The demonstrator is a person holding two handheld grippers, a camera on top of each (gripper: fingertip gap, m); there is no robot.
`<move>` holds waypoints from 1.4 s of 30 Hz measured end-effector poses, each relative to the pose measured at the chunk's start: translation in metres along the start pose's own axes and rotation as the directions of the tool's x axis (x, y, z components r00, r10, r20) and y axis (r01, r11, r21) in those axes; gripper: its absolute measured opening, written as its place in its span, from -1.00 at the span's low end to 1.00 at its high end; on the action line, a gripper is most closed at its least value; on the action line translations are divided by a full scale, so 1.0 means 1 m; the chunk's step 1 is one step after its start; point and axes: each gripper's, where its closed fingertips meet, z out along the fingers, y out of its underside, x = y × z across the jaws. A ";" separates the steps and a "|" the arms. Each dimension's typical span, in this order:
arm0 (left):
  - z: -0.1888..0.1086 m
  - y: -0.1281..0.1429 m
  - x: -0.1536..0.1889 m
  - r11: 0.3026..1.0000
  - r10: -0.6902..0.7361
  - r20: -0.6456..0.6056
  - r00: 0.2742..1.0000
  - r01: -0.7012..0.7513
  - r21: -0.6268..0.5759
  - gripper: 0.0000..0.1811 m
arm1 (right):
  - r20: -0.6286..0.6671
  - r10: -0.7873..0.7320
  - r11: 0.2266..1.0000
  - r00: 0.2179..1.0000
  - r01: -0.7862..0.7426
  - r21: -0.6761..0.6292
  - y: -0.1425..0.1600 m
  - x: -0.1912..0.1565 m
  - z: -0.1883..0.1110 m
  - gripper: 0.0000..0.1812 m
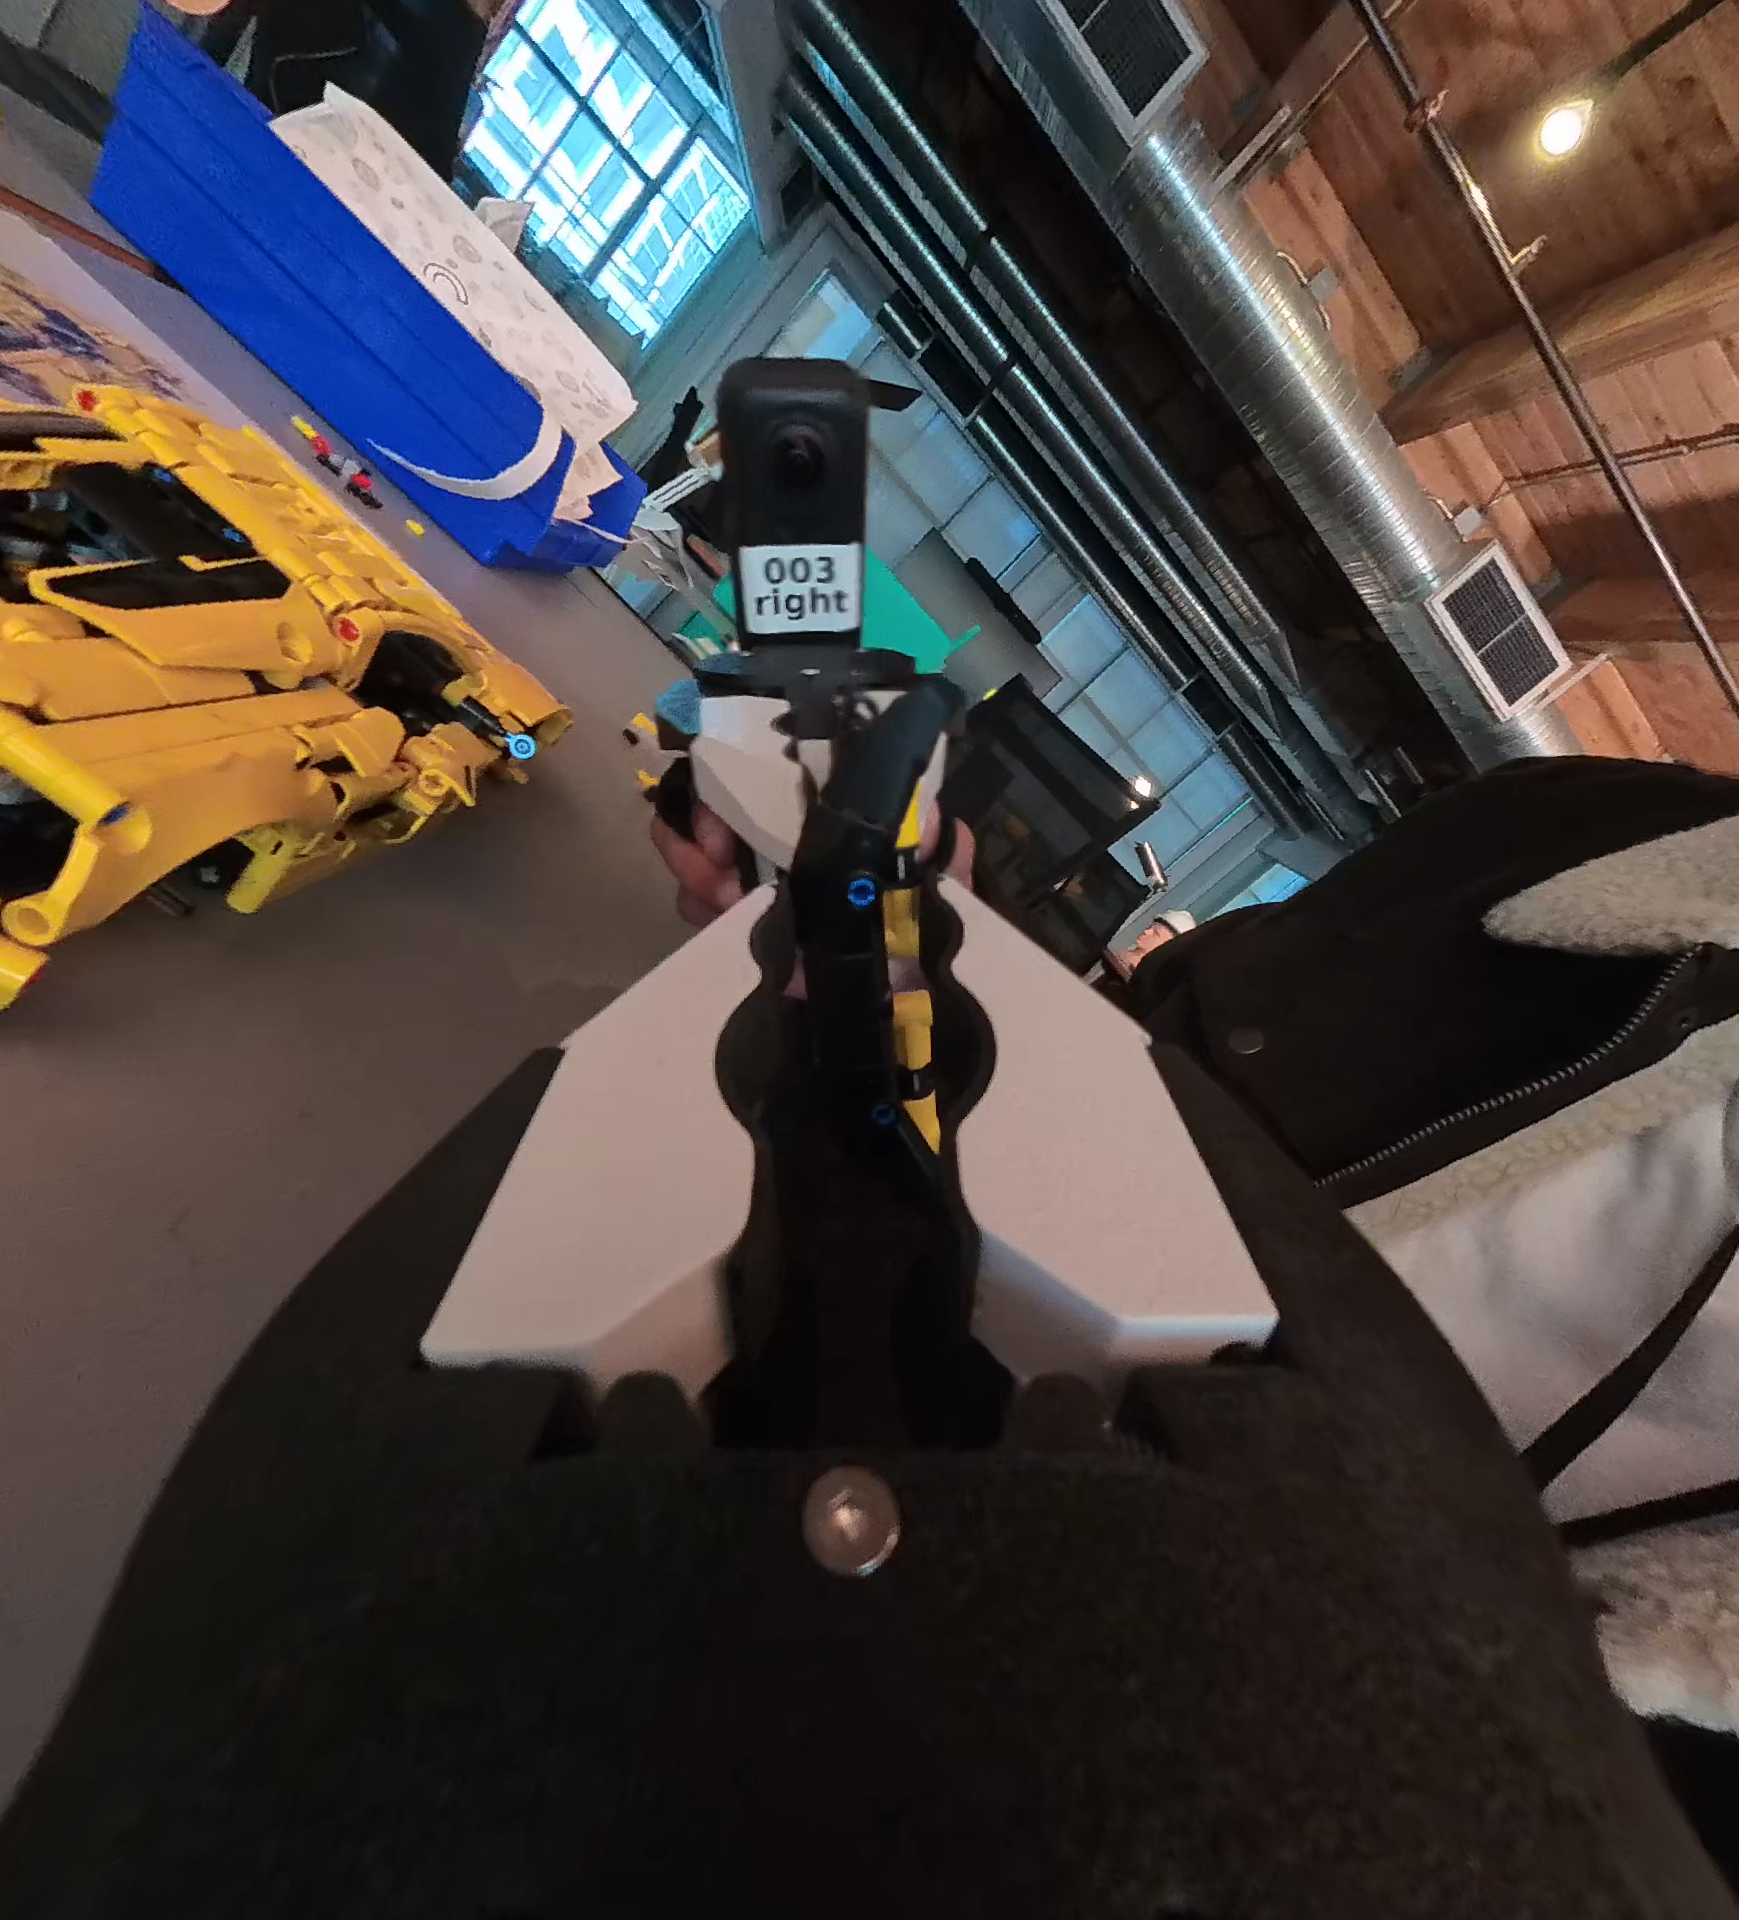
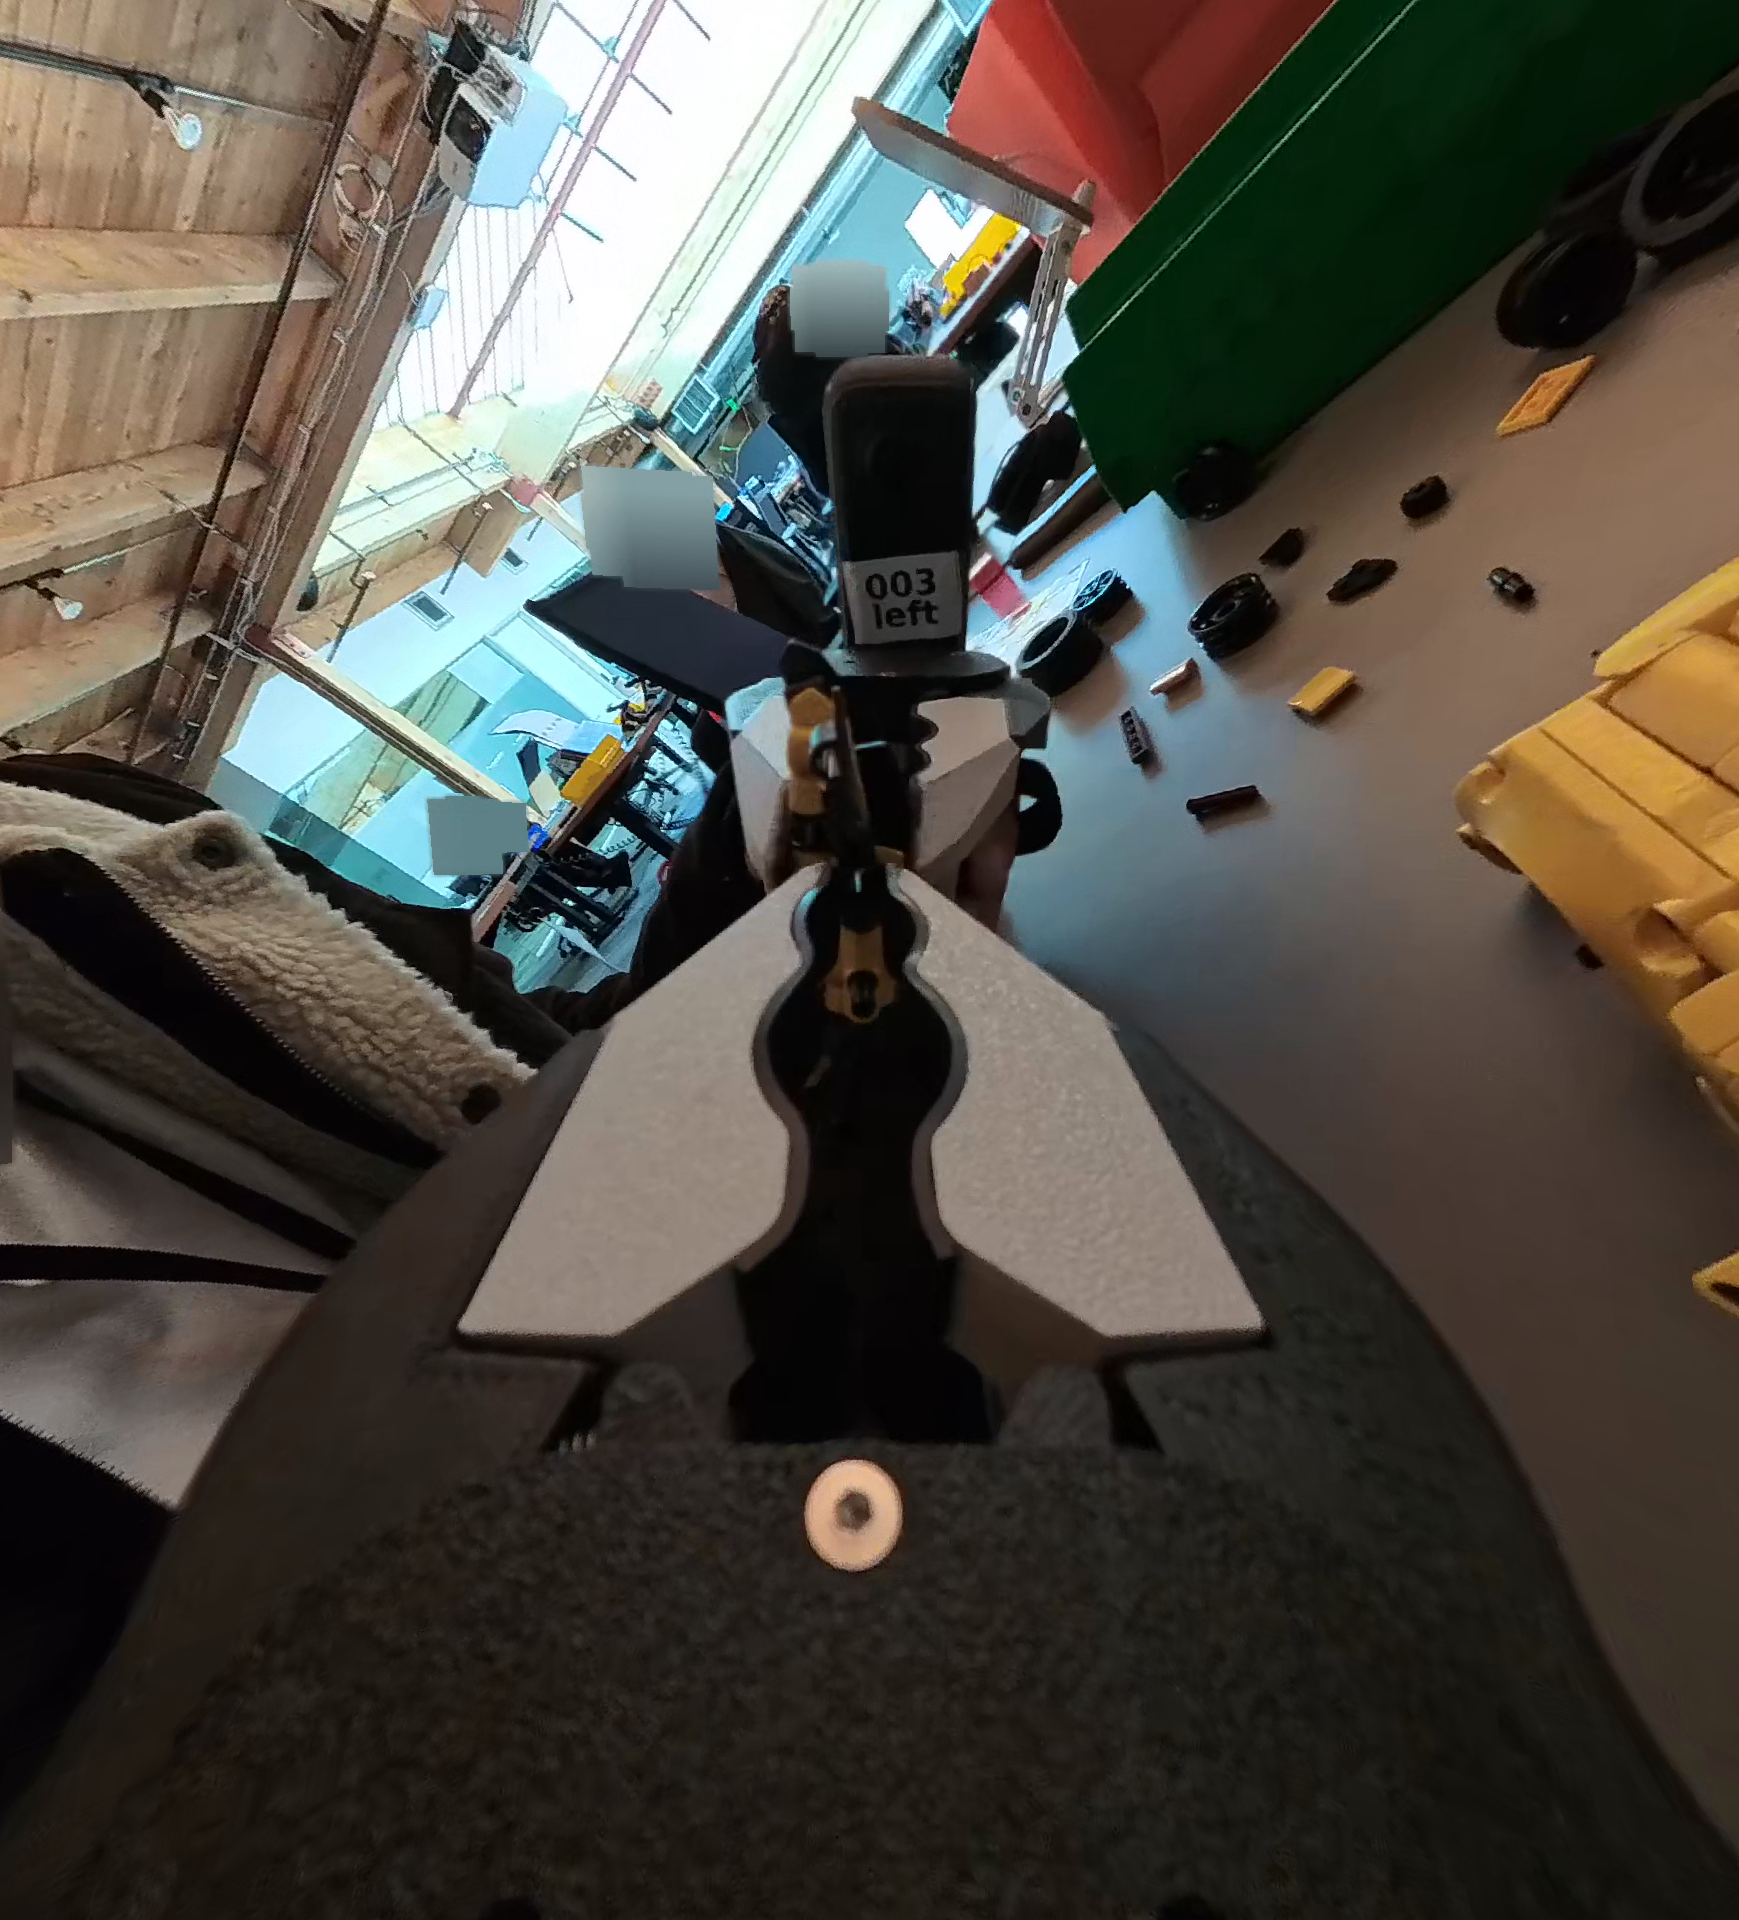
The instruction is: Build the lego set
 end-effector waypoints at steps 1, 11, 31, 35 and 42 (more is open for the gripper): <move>-0.001 -0.001 0.002 1.000 0.008 -0.007 1.000 -0.008 0.003 -0.75 | 0.018 0.010 1.000 1.000 -0.010 0.002 -0.001 -0.002 -0.002 -0.92; 0.000 0.000 -0.001 1.000 0.002 0.004 1.000 -0.002 -0.003 -0.75 | 0.039 0.022 0.999 0.999 -0.023 0.031 -0.005 -0.005 -0.004 -0.92; 0.001 0.006 -0.001 0.999 -0.008 0.002 1.000 0.008 -0.036 -0.75 | 0.024 0.030 0.999 0.999 -0.029 -0.026 0.006 -0.003 0.001 -0.92; 0.002 0.009 -0.007 0.998 -0.029 0.031 0.999 0.031 -0.052 -0.76 | -0.030 0.008 0.999 1.000 -0.010 -0.050 0.010 0.005 0.000 -0.92; 0.002 0.009 -0.001 0.997 -0.058 -0.024 0.998 0.057 -0.053 -0.76 | 0.028 0.046 0.998 0.999 -0.044 -0.044 0.010 -0.001 0.001 -0.92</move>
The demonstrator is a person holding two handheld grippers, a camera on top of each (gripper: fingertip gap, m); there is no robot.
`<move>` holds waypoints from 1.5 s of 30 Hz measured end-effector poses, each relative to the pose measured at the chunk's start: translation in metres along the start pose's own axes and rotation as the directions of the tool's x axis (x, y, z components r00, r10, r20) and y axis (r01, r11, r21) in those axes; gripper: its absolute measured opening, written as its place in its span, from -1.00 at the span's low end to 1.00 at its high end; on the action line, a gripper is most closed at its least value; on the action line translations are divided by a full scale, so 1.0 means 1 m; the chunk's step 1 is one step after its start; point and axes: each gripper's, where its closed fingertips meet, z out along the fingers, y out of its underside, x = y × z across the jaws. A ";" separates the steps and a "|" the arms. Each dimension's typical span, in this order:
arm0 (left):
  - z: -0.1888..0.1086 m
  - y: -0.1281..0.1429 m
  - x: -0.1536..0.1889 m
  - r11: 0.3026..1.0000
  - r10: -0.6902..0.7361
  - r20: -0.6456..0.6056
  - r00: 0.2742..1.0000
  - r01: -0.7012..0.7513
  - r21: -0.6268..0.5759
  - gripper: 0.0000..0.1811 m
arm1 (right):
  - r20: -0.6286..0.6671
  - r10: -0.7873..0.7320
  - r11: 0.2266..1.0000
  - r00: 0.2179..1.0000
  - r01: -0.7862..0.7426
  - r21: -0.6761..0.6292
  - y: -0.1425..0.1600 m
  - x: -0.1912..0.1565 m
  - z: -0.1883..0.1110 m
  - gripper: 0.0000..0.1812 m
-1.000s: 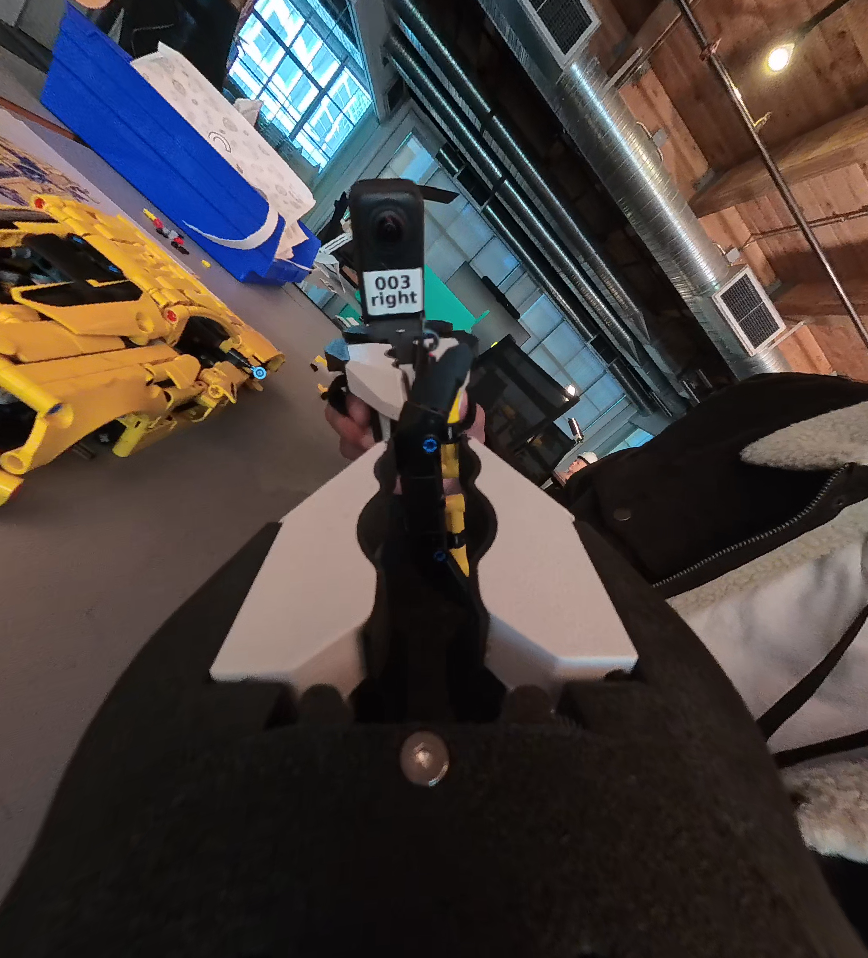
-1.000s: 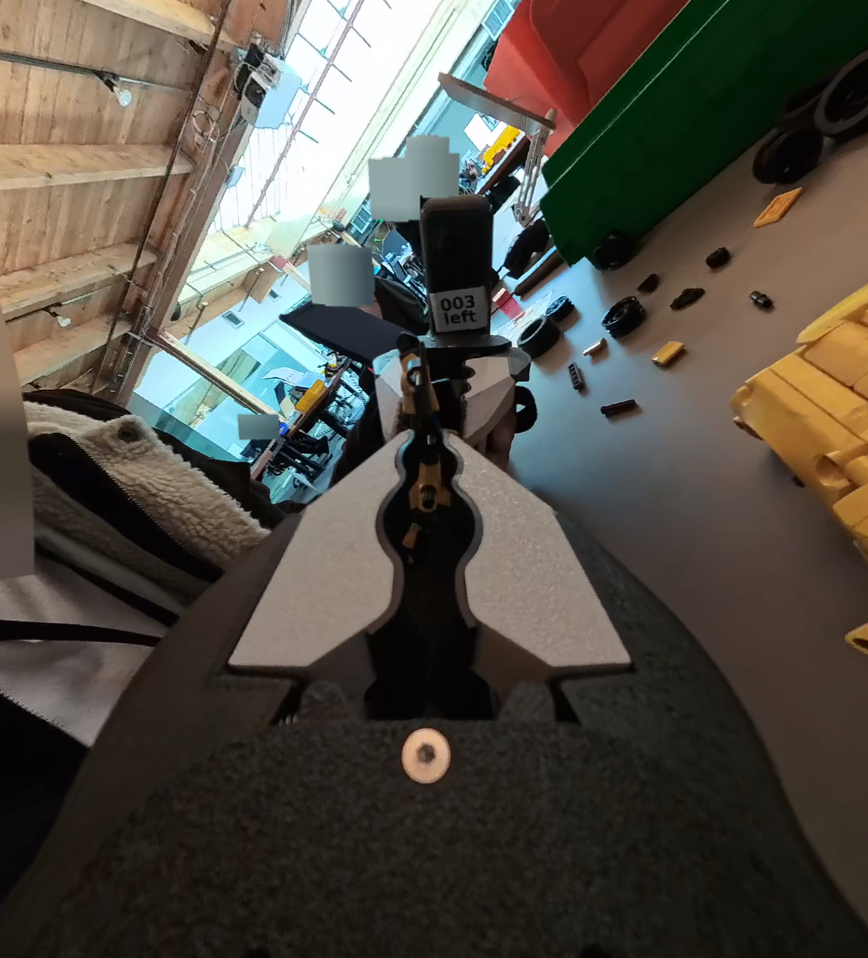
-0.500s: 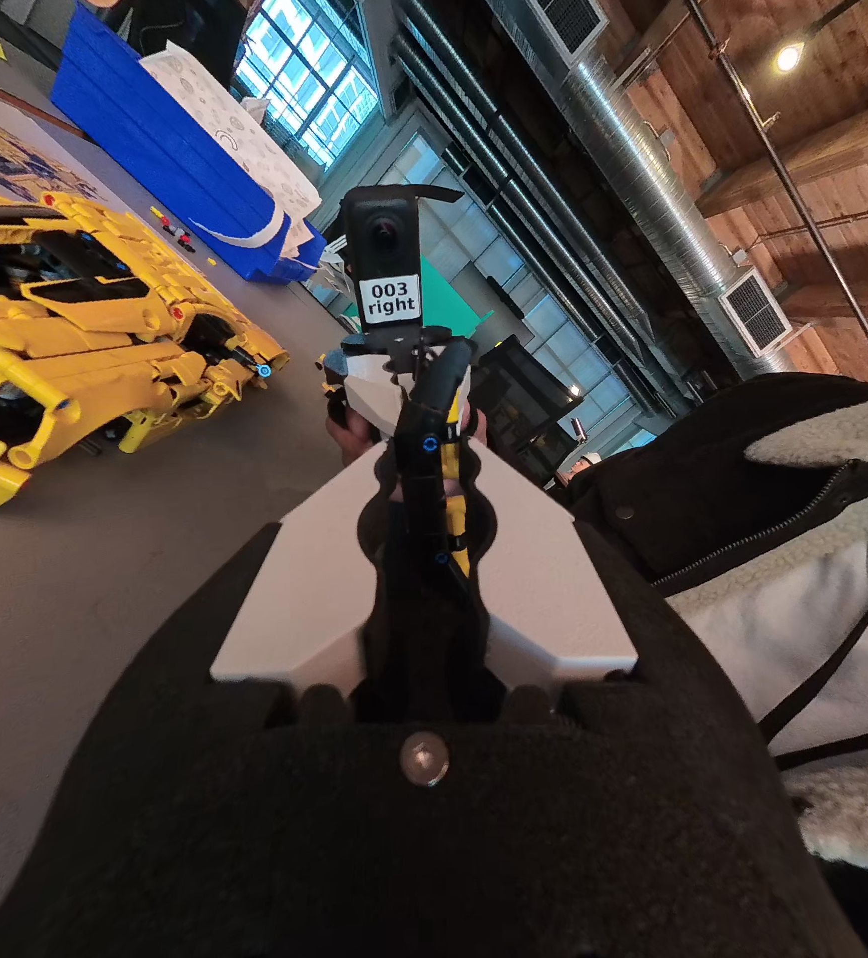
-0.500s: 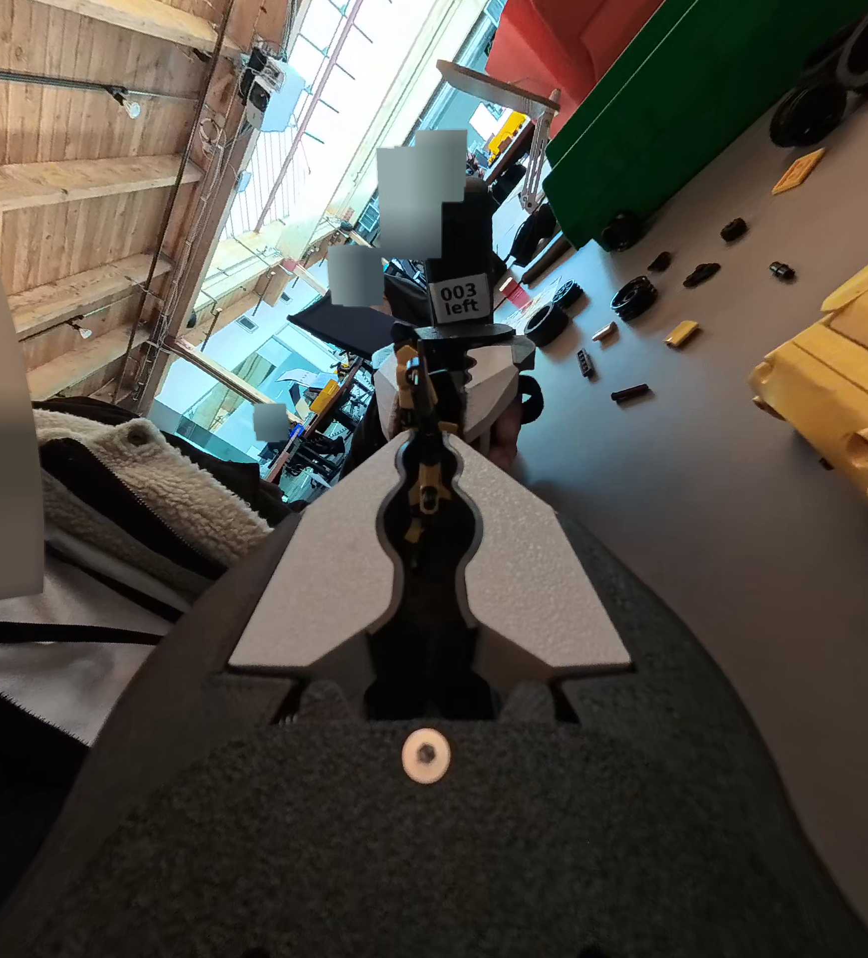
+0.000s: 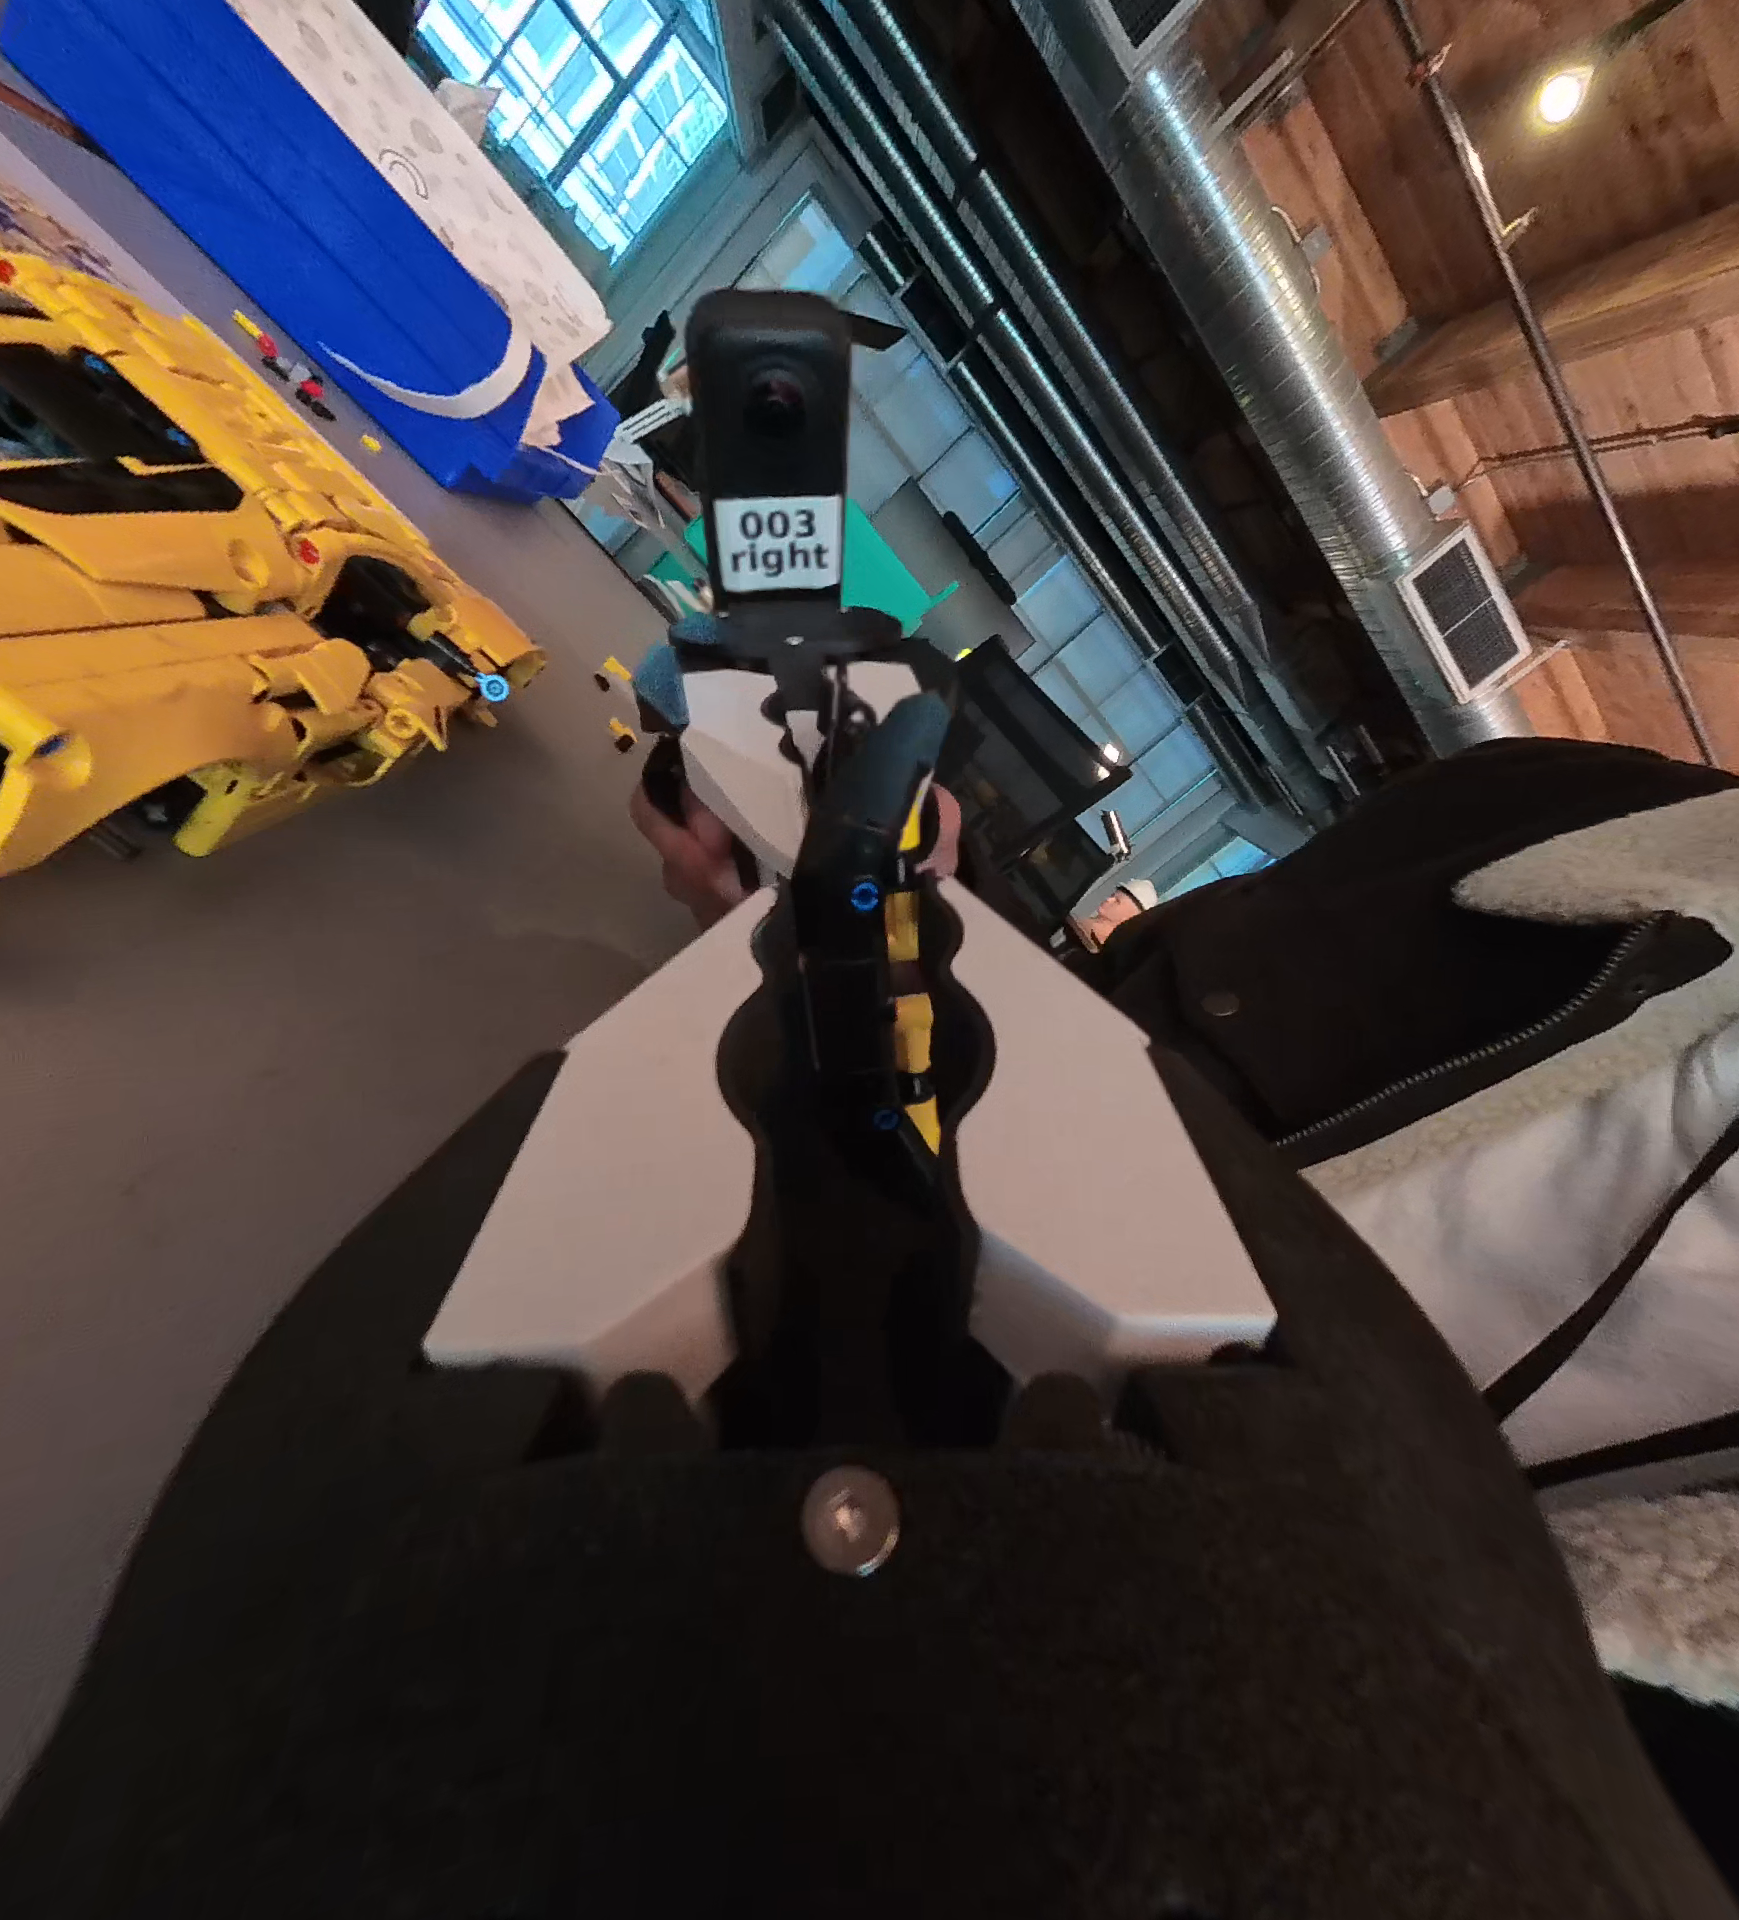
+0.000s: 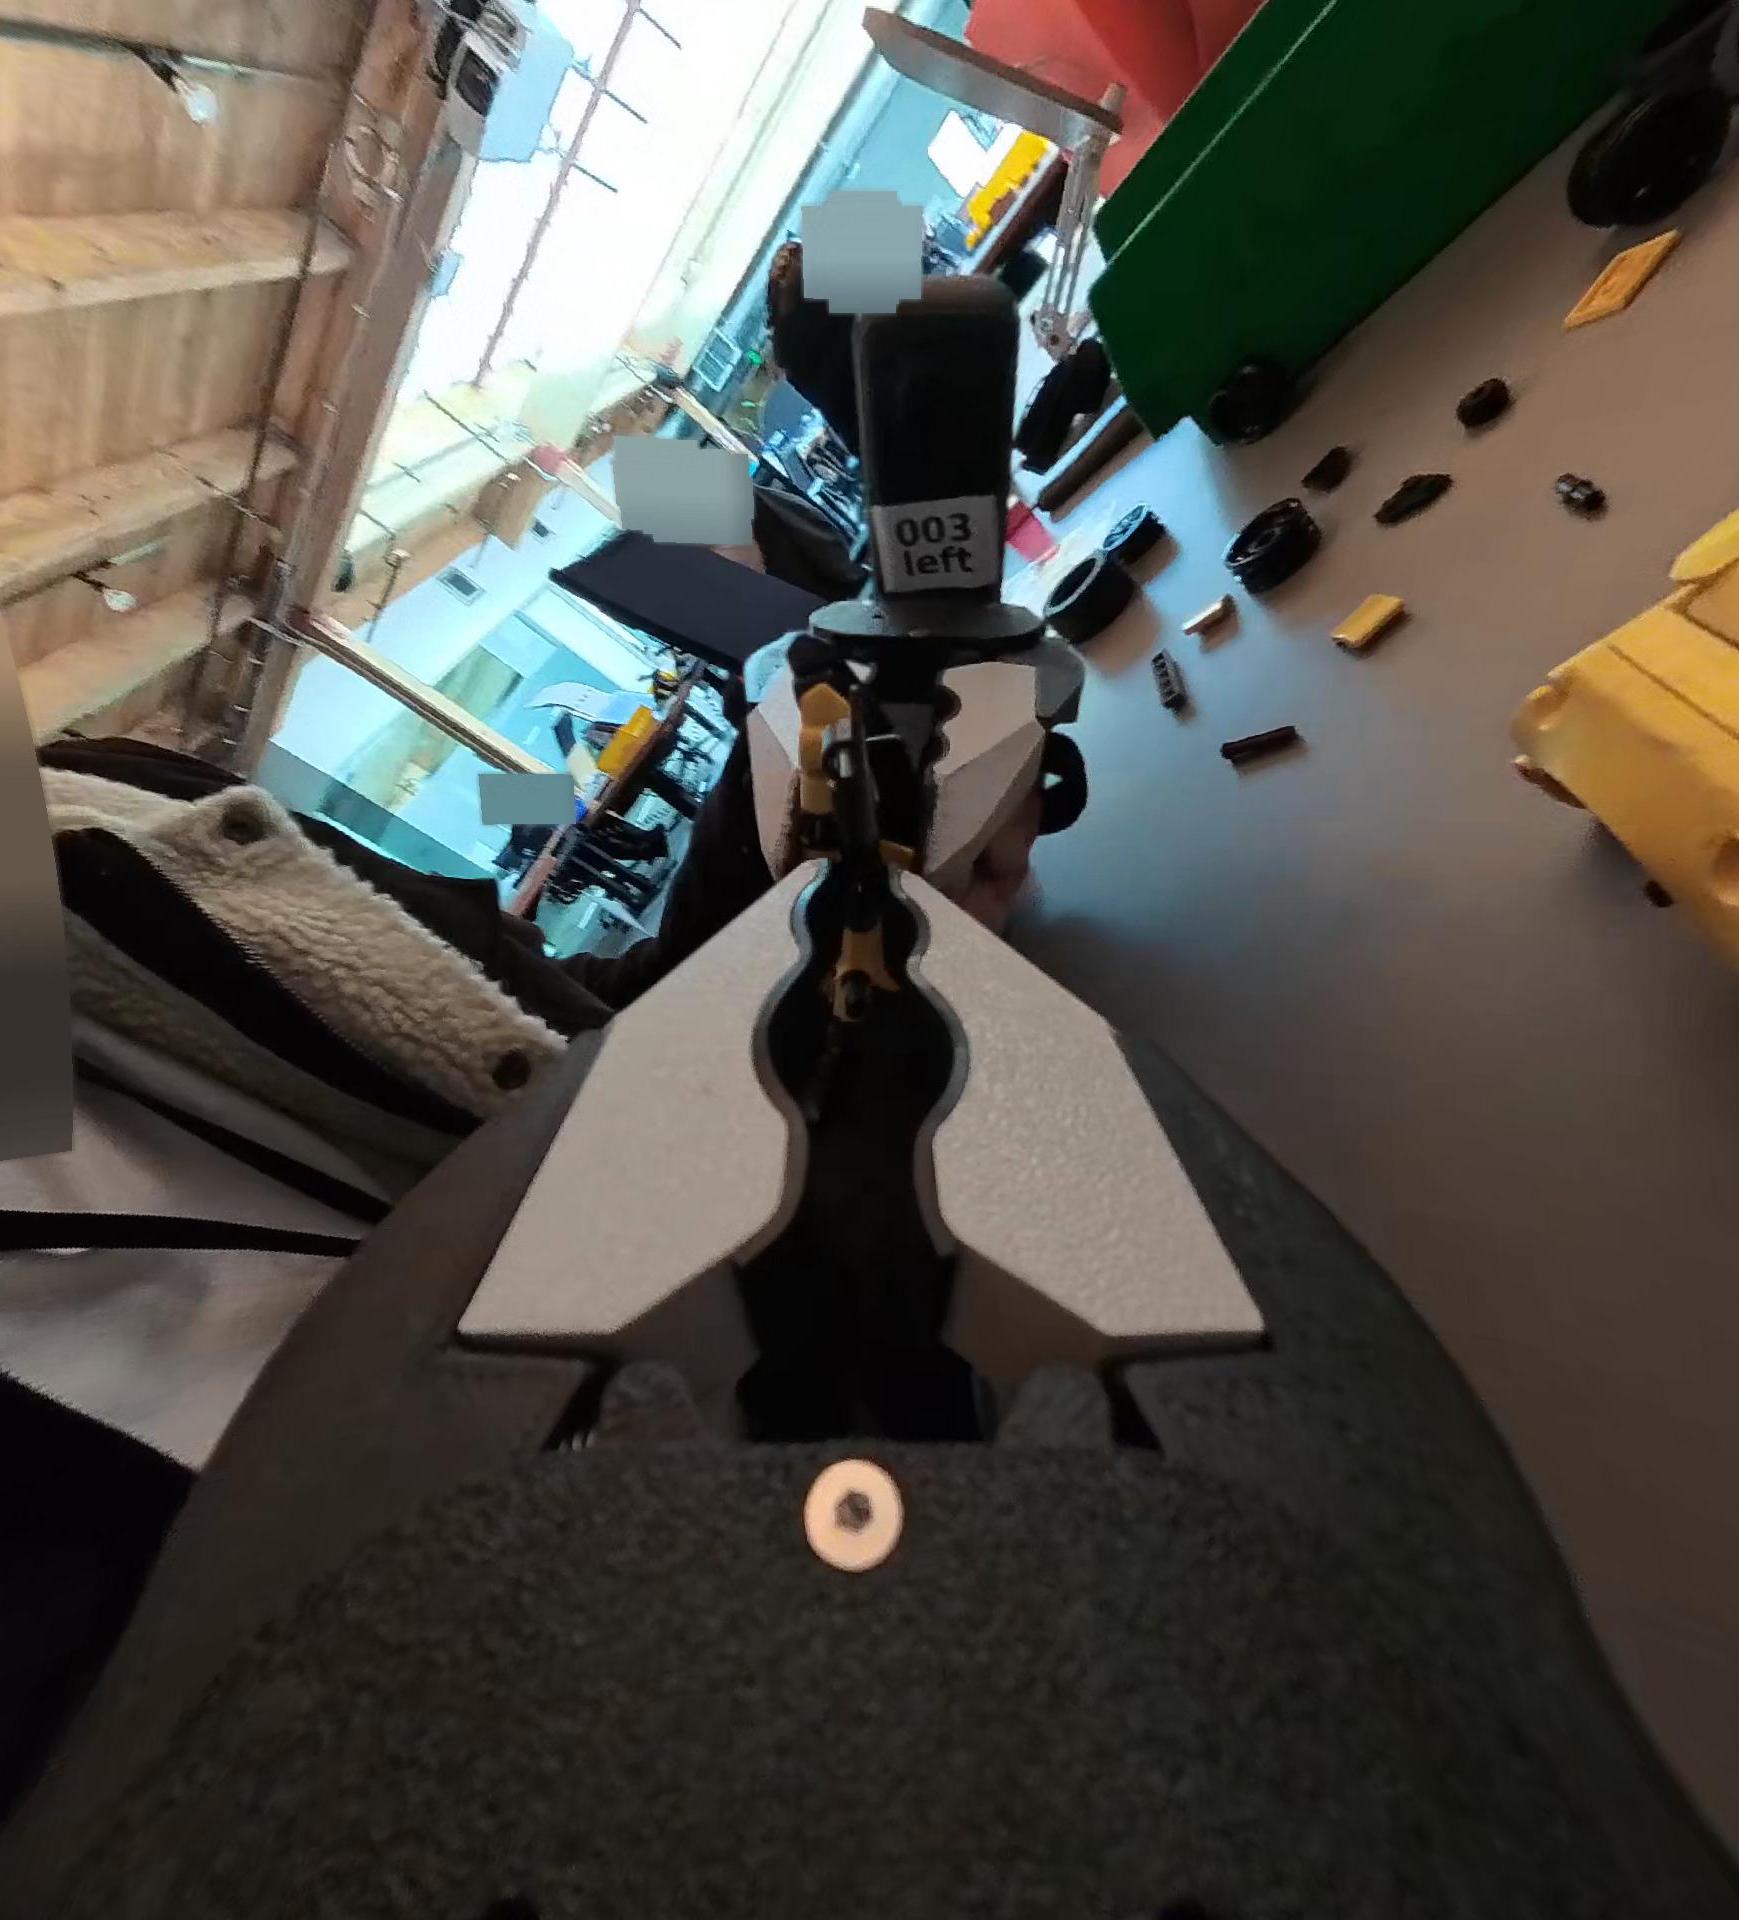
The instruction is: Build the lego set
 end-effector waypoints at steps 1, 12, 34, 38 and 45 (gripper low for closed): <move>0.001 0.002 0.001 1.000 -0.004 -0.010 1.000 0.004 -0.012 -0.76 | 0.020 0.010 1.000 1.000 -0.010 -0.007 0.001 -0.002 0.000 -0.92; 0.006 0.007 0.003 0.999 0.001 -0.019 1.000 -0.002 -0.043 -0.76 | 0.019 -0.010 0.999 1.000 0.011 -0.036 0.001 -0.004 -0.002 -0.92; 0.010 0.018 0.003 0.991 -0.075 -0.057 0.996 0.068 -0.120 -0.77 | 0.046 0.053 0.993 0.998 -0.048 -0.109 0.014 -0.004 -0.003 -0.92; 0.009 0.014 0.003 0.995 -0.047 -0.044 0.998 0.043 -0.093 -0.76 | 0.043 0.047 0.995 0.998 -0.044 -0.085 0.009 -0.004 -0.002 -0.92; 0.008 0.010 0.007 0.998 -0.019 -0.056 0.998 0.016 -0.063 -0.76 | -0.007 -0.032 0.996 0.999 0.031 -0.084 0.005 -0.008 -0.001 -0.91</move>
